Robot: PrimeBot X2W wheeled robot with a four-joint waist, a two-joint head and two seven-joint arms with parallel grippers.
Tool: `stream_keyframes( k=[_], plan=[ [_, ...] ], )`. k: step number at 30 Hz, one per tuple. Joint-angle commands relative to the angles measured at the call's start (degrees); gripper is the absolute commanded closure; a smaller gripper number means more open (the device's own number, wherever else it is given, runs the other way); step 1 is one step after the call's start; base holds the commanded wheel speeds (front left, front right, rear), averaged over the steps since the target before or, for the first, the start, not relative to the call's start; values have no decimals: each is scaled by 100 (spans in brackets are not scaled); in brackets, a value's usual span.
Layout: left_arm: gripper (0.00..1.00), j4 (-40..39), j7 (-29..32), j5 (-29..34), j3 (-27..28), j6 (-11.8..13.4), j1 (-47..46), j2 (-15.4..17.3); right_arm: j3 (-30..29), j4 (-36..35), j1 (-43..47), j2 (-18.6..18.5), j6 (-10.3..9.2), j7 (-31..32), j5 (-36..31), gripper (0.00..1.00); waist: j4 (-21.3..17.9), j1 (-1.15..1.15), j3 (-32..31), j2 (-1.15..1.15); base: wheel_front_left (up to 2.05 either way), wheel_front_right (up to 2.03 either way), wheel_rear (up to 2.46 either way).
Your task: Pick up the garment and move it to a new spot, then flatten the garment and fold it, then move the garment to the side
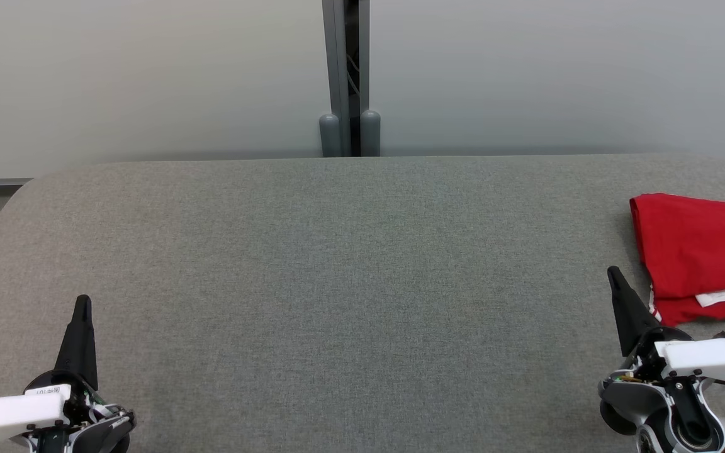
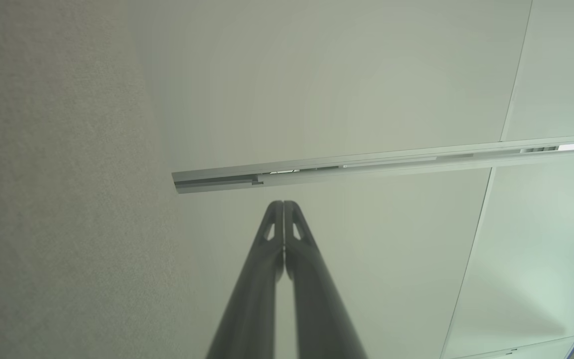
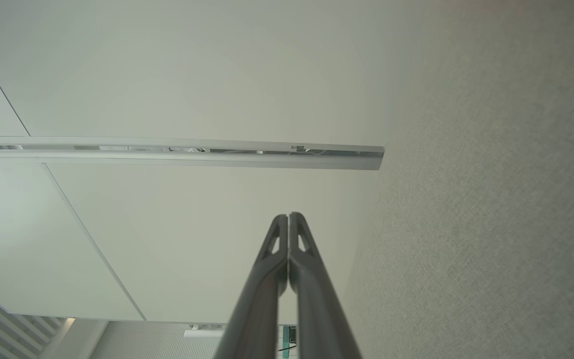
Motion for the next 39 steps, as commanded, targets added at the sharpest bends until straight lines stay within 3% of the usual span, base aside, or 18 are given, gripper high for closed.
stream_keyframes(
  k=[1,39],
  plan=[
    [100,0,20,10,27,-26,-91,22,-18,-18,-23,-53,2,15,2,100,0,0,0,0,0,0,0],
    [100,0,43,38,51,-26,-92,3,-17,-19,-22,-53,1,14,1,100,0,0,0,0,0,0,0]
  ],
)
